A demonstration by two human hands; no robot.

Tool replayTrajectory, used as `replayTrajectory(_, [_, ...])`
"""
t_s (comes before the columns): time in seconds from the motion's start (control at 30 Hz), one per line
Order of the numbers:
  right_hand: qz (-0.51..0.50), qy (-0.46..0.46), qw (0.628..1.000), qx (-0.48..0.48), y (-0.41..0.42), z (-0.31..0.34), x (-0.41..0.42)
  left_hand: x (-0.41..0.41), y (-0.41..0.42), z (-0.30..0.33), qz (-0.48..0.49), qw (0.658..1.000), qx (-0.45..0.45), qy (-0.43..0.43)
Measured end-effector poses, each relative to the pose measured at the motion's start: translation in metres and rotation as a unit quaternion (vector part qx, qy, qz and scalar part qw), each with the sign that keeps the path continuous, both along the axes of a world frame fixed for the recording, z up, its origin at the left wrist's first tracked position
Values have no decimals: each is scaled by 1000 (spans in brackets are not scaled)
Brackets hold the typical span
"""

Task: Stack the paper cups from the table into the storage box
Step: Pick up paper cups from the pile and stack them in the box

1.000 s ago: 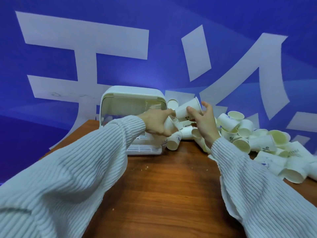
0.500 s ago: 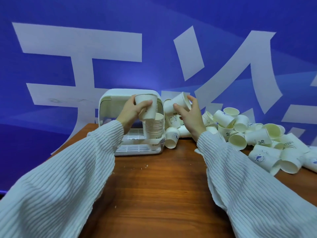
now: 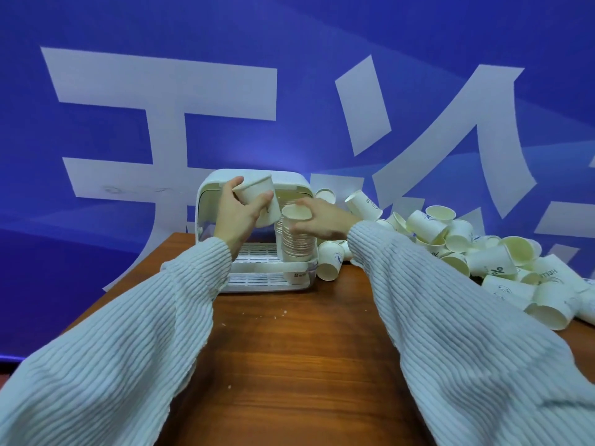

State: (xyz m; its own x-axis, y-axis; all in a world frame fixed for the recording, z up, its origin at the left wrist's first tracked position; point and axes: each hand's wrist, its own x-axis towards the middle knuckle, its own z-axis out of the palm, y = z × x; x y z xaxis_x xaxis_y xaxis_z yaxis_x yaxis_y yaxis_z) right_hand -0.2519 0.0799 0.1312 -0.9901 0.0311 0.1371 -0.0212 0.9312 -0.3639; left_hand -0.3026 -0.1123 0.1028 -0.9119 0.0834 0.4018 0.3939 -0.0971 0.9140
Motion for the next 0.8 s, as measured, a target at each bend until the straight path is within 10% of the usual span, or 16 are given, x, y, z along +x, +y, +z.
replayTrajectory(0.33, [6, 22, 999, -40, 1, -38, -1, 8, 19, 16, 10, 996, -48, 73])
replayTrajectory(0.8, [26, 58, 957, -285, 19, -63, 10, -5, 43, -25, -11, 871, -482, 95])
